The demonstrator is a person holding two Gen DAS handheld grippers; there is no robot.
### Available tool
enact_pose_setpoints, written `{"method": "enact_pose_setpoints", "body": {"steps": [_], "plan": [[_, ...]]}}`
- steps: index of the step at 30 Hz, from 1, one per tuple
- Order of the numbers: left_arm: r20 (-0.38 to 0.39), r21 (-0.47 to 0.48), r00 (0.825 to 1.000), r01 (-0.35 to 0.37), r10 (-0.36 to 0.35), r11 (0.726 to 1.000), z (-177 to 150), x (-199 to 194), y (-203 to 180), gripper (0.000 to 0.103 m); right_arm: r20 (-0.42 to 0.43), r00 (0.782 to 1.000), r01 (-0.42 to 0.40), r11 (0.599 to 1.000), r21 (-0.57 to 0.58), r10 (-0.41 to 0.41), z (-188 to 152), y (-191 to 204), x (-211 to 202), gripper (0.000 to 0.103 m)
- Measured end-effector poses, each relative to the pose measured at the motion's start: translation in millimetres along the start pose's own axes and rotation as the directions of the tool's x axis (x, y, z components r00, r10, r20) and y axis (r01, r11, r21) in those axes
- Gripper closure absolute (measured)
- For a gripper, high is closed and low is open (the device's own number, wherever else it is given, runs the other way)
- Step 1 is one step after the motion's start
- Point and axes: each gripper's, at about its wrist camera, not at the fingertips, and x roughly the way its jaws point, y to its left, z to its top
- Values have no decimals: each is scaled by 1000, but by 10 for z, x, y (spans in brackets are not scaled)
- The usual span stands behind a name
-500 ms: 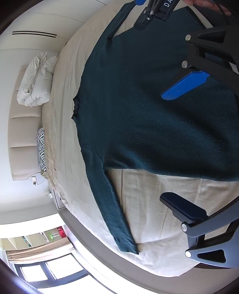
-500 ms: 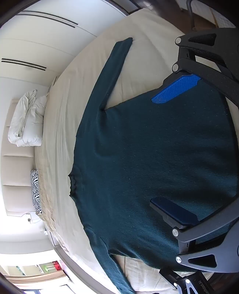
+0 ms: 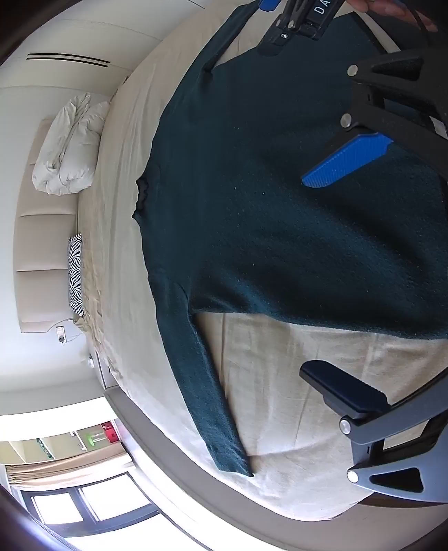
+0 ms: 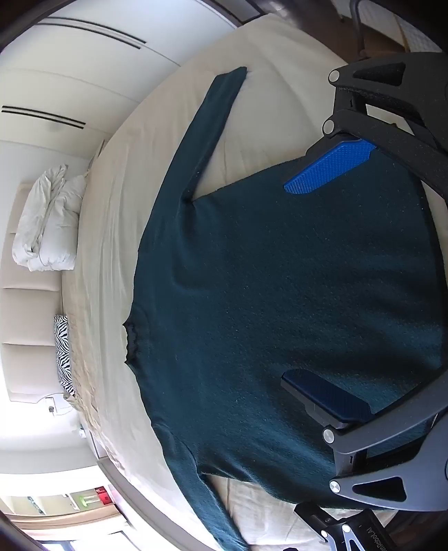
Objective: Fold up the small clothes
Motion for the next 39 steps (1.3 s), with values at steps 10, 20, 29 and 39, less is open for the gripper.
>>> {"method": "enact_pose_setpoints", "body": {"steps": [10, 20, 29, 39], "plan": [[-4, -9, 1000, -4, 4, 1000, -4, 25, 40, 0, -4, 1000, -5, 1000, -4, 5, -35, 47, 45, 0], [-3, -9, 1000, -4, 4, 1000, -12, 30, 49, 0, -5, 1000, -9, 1000, -3, 9, -48, 57, 56, 0], [-5, -14, 1000, -8, 8, 1000, -52, 53, 85, 0, -8, 1000, -10, 1000, -2, 10, -79, 80, 60, 0], [-6, -16, 1000, -8, 8, 1000, -73, 51, 86, 0, -9, 1000, -11, 1000, 1, 11, -82, 80, 50, 0]]}}
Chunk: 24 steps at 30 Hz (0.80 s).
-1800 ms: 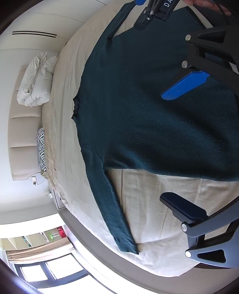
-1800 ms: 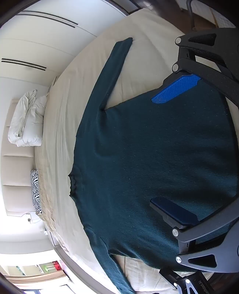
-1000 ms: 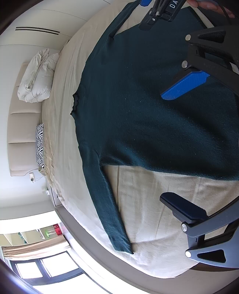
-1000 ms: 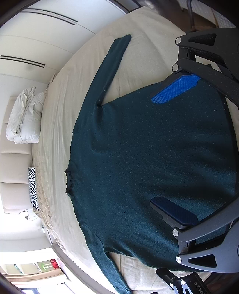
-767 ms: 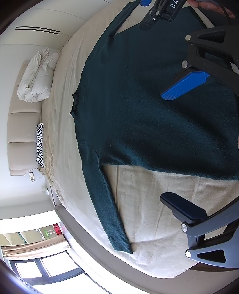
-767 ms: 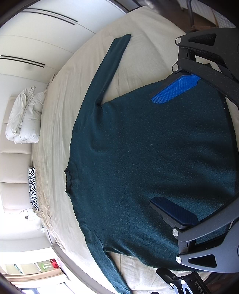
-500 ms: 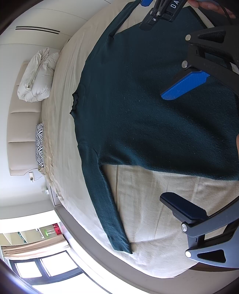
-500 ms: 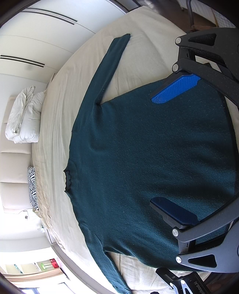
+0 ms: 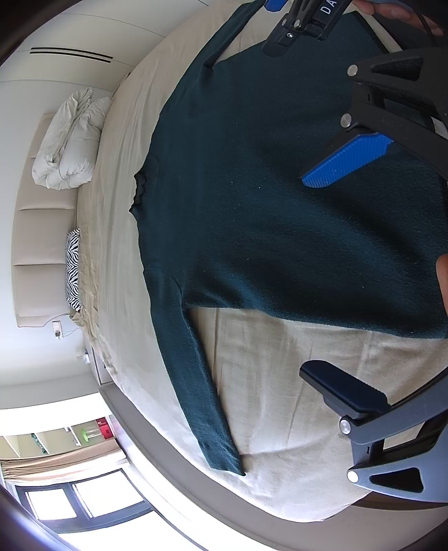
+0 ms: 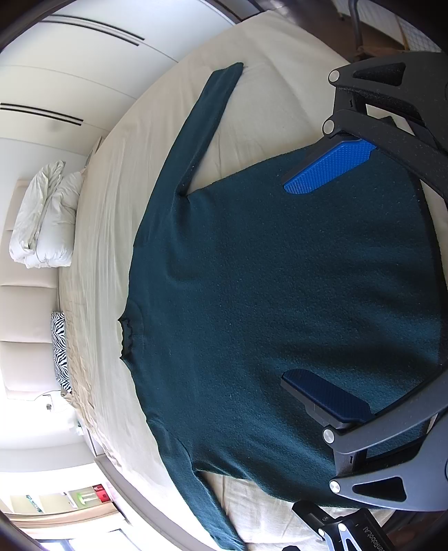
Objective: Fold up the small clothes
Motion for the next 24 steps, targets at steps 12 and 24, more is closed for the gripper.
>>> {"method": "enact_pose_setpoints", "body": {"steps": [12, 24], "plan": [[0, -1, 1000, 0, 0, 1000, -1, 6, -1, 0, -4, 1000, -4, 1000, 2, 4, 24, -25, -10, 0], [2, -10, 1000, 0, 0, 1000, -9, -14, 16, 0, -4, 1000, -7, 1000, -4, 6, 28, -4, -31, 0]]}}
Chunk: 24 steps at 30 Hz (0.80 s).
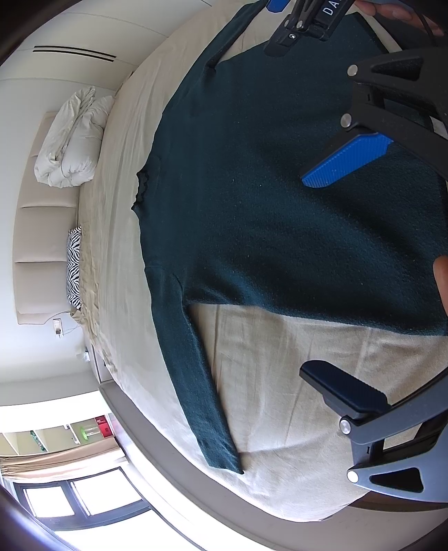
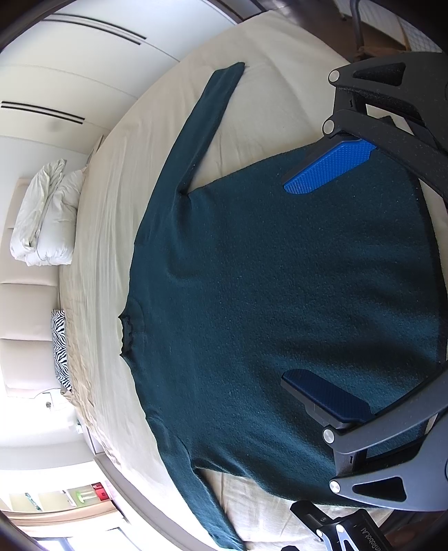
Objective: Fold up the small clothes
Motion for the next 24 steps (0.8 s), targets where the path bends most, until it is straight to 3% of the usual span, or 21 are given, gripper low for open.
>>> {"method": "enact_pose_setpoints", "body": {"steps": [24], "plan": [[-7, -6, 1000, 8, -8, 1000, -22, 36, 28, 0, -15, 1000, -7, 1000, 3, 7, 15, 9, 71, 0]]}}
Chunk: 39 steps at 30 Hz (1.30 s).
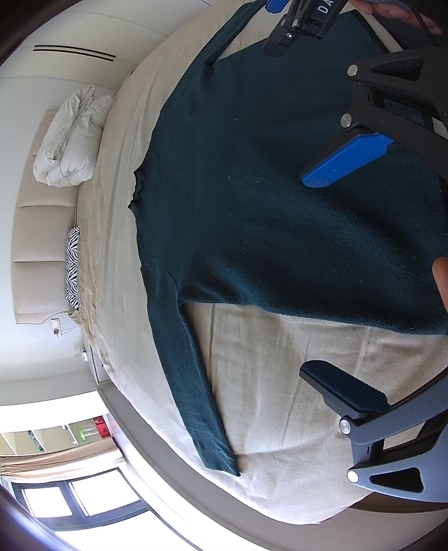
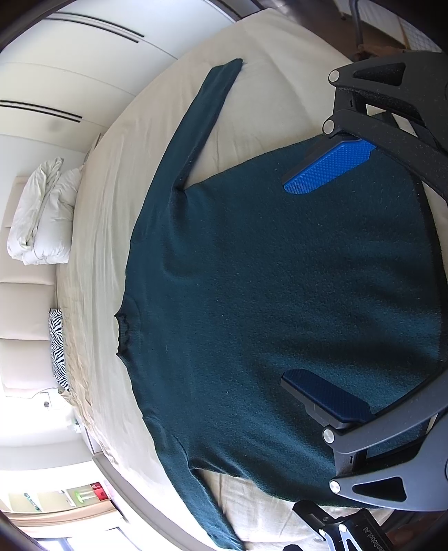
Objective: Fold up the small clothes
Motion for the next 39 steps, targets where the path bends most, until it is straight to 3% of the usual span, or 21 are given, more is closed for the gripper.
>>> {"method": "enact_pose_setpoints", "body": {"steps": [7, 9, 13, 18, 21, 24, 25, 27, 28, 29, 31, 33, 34, 38, 39], "plan": [[11, -50, 998, 67, -66, 997, -29, 36, 90, 0, -8, 1000, -8, 1000, 9, 8, -1, -16, 69, 0], [11, -64, 998, 58, -57, 996, -33, 68, 151, 0, -7, 1000, -12, 1000, 11, 13, 10, -20, 93, 0], [-7, -116, 997, 76, -77, 990, 51, 201, 437, 0, 7, 999, -32, 999, 13, 32, 45, -9, 113, 0], [39, -262, 996, 90, -82, 961, 293, 339, 1096, 0, 43, 996, -77, 997, 16, 76, 159, 34, 90, 0], [125, -342, 981, 183, -149, 922, 392, 400, 1477, 0, 66, 991, -117, 993, 15, 116, 250, 101, 70, 0], [42, -423, 991, 130, -124, 897, 432, 582, 1796, 0, 79, 986, -148, 989, 3, 148, 344, 203, 68, 0], [25, -485, 988, 144, -151, 862, 416, 650, 1947, 0, 85, 984, -160, 987, -4, 160, 376, 246, 59, 0], [148, -634, 969, 247, -199, 733, 321, 675, 2335, 1, 92, 979, -180, 983, -20, 181, 430, 331, 54, 0], [203, -678, 961, 277, -188, 681, 296, 691, 2509, 1, 94, 977, -188, 982, -28, 190, 457, 390, 48, 0], [231, -719, 958, 286, -171, 634, 271, 732, 2665, 1, 92, 976, -194, 980, -33, 197, 481, 430, 56, 0], [264, -804, 946, 324, -188, 499, 213, 937, 2963, 3, 82, 974, -210, 977, -35, 213, 520, 503, 83, 0], [309, -860, 926, 369, -217, 353, 119, 1171, 3188, 20, 71, 971, -228, 973, -27, 229, 558, 548, 129, 0], [315, -878, 923, 372, -222, 302, 85, 1278, 3265, 27, 67, 970, -233, 972, -22, 234, 566, 566, 147, 0], [385, -906, 897, 413, -218, 96, -93, 1621, 3437, 29, 41, 968, -249, 969, -4, 249, 619, 628, 274, 0], [400, -907, 894, 418, -203, 57, -127, 1663, 3458, 29, 34, 968, -249, 969, -2, 249, 620, 644, 317, 0]]}}
